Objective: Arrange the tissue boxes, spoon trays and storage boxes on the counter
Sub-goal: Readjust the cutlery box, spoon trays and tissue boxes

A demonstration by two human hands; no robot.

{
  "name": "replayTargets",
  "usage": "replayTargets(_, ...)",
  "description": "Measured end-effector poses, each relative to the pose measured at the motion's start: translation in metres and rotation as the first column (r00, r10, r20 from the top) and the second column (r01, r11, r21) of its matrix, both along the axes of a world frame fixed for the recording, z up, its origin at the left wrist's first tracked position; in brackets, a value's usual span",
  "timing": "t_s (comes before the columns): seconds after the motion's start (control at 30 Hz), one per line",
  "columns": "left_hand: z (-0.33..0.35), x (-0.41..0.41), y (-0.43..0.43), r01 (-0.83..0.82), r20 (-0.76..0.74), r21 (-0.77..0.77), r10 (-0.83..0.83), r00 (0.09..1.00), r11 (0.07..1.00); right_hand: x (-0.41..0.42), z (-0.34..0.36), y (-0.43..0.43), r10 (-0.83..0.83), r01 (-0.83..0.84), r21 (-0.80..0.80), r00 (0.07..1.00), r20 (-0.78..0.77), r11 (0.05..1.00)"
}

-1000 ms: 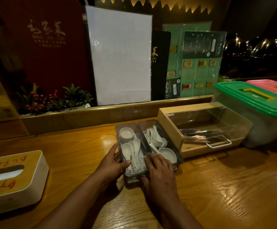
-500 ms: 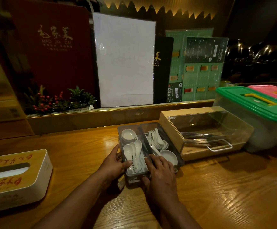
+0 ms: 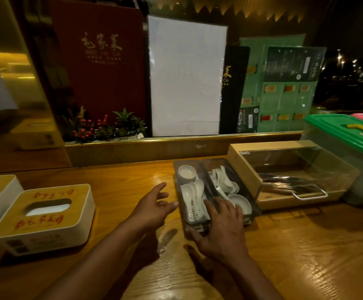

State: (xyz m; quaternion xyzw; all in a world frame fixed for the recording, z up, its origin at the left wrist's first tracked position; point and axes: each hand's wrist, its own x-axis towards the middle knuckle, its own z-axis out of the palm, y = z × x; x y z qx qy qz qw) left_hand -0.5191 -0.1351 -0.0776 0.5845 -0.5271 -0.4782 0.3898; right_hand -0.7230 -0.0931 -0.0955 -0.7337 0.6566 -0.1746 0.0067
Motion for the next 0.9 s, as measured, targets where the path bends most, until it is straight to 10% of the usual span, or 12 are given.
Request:
replayTargets(0.43,0.051,0.190,0.050,-0.064,0.569,-0.347,0.264,0.779,0.936,0.198,0.003,0.000,0.488,-0.495,0.018,0.862,0.134,0.869)
replayTargets(0.67,0.042,0.275,0.067,-0.228,0.665,-0.343,0.407,0.626,0.911,0.277,-0.004,0.003,0.414,-0.415,-0.015,0.905,0.102,0.910)
replayTargets(0.9,0.019,0.293,0.054,-0.186,0.574,-0.245,0.297,0.763,0.951,0.271,-0.009,-0.010,0.318,-0.311,-0.092,0.945,0.076,0.946)
